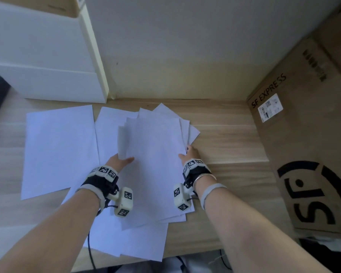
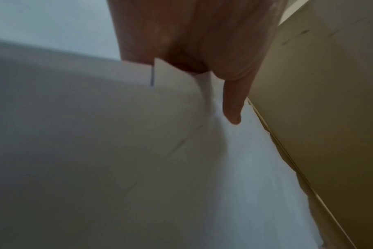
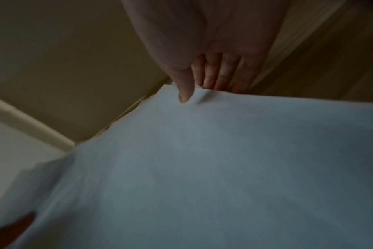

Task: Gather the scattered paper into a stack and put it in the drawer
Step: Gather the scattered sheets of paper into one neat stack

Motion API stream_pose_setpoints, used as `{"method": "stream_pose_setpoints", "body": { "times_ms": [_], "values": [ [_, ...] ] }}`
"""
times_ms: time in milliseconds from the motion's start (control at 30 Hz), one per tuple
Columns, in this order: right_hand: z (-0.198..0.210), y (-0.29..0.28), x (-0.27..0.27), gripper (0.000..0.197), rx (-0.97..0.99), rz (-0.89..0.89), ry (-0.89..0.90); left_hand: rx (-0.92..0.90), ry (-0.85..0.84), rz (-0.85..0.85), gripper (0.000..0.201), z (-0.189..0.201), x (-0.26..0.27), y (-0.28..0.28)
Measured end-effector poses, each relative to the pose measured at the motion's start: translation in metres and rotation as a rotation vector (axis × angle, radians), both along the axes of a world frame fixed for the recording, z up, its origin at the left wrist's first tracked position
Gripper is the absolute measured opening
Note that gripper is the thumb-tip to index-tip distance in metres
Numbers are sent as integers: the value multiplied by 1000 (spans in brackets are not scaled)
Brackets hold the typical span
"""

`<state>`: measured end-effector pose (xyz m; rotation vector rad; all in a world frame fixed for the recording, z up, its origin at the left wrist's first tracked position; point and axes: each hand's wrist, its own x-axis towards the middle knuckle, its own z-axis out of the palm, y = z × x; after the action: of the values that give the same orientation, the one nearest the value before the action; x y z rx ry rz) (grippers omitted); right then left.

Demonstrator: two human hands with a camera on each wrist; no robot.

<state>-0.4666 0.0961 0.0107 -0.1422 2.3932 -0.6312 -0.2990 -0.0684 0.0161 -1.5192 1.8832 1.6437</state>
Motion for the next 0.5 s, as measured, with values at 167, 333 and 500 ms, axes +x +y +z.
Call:
{"method": "stream_pose_setpoints", "body": {
  "times_ms": [167,333,500],
  "values": [
    [-10,-2,2,45,-48,86,-2,2,-2,-73,51,4,-12,3],
    [-4,15,-16,69,-233,-156,-64,-54,163,-55,42,21,-23,5],
    [49,11,-37,32,-495,-189,31,-147,368,-35,43,66,-42,3]
  ]
}}
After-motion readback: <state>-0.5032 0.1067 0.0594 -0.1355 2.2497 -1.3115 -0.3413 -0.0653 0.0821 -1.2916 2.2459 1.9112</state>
